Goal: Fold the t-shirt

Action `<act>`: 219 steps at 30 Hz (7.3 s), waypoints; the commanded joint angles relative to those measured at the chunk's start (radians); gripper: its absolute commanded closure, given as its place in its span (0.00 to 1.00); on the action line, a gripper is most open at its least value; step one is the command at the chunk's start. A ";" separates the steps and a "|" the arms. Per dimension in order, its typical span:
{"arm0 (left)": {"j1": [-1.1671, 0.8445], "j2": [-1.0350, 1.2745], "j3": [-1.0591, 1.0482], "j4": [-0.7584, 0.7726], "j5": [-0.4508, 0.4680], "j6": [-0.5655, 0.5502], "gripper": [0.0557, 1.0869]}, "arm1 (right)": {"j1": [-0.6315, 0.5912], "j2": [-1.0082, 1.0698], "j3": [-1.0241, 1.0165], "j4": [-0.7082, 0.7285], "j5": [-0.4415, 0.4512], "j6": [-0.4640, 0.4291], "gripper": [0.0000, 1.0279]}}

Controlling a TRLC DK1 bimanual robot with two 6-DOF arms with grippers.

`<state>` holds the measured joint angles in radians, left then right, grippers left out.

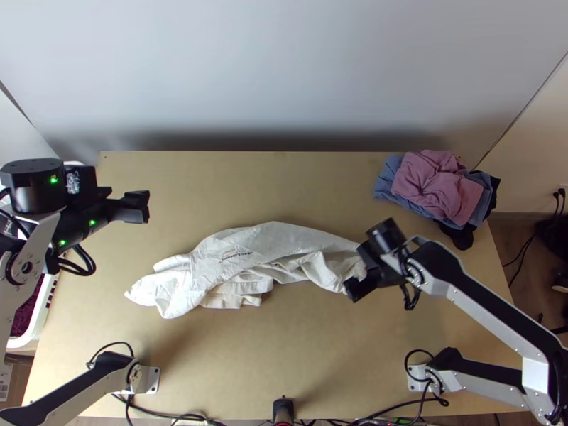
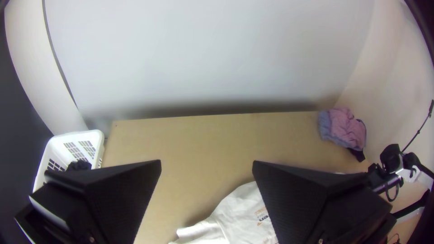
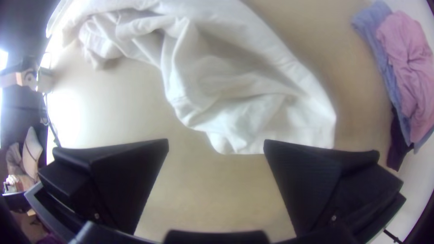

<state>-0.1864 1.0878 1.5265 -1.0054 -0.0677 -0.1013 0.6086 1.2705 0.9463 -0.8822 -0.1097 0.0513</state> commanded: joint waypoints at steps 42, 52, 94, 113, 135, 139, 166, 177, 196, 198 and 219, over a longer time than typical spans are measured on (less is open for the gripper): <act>0.096 -0.043 -0.071 -0.002 0.014 -0.012 0.05 | 0.129 0.273 0.063 0.186 0.108 -0.125 0.05; 0.097 -0.042 -0.083 0.002 0.014 -0.012 0.05 | 0.111 0.231 0.025 0.287 0.128 -0.169 0.70; -0.291 -0.016 -0.450 -0.099 0.035 0.207 0.05 | 0.017 0.040 0.217 0.296 0.143 -0.274 0.97; -0.522 0.040 -0.632 -0.088 -0.136 0.373 0.05 | -0.001 0.061 0.224 0.295 0.143 -0.257 0.97; -0.501 0.123 -0.715 0.106 -0.224 0.405 0.74 | -0.017 0.055 0.229 0.287 0.142 -0.248 0.97; -0.440 0.132 -0.695 0.110 -0.222 0.480 0.87 | -0.023 0.047 0.235 0.279 0.143 -0.248 0.97; -0.291 -0.109 -0.112 0.220 -0.250 0.537 0.97 | 0.049 -0.045 0.591 0.108 0.180 -0.303 0.97; -0.252 -0.184 -0.005 0.447 -0.366 0.712 0.96 | 0.128 -0.108 0.714 0.152 0.335 -0.438 0.97; -0.194 -0.322 0.012 0.850 -0.432 0.856 0.96 | 0.212 -0.138 0.847 0.216 0.397 -0.484 0.97; -0.194 -0.333 0.018 0.857 -0.431 0.870 0.96 | 0.230 -0.140 0.849 0.213 0.397 -0.484 0.97; -0.193 -0.351 0.118 0.873 -0.412 0.996 0.96 | 0.471 -0.007 0.924 0.206 0.395 -0.432 0.97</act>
<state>-0.3817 0.7647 1.6478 -0.1089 -0.4675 0.8726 0.9878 1.2041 1.8690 -0.6575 0.2882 -0.3996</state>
